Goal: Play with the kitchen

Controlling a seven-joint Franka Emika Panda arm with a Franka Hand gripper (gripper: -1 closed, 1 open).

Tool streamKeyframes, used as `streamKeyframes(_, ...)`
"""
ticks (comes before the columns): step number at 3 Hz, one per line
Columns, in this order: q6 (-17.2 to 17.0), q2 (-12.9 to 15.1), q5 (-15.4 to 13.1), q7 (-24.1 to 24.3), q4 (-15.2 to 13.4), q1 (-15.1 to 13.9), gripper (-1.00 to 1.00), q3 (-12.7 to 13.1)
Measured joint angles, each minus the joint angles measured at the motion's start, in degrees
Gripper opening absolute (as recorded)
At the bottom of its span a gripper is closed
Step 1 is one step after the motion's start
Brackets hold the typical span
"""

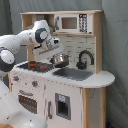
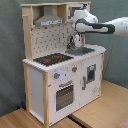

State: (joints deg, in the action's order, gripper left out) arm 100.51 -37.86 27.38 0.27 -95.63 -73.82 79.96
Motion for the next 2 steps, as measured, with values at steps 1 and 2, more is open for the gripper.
streamKeyframes(1,5.13,0.03,1.34,0.25,0.50,0.06,-1.00,2.35)
streamKeyframes(2,10.52,0.09,2.80,0.29,1.26,0.04,-1.00,5.37)
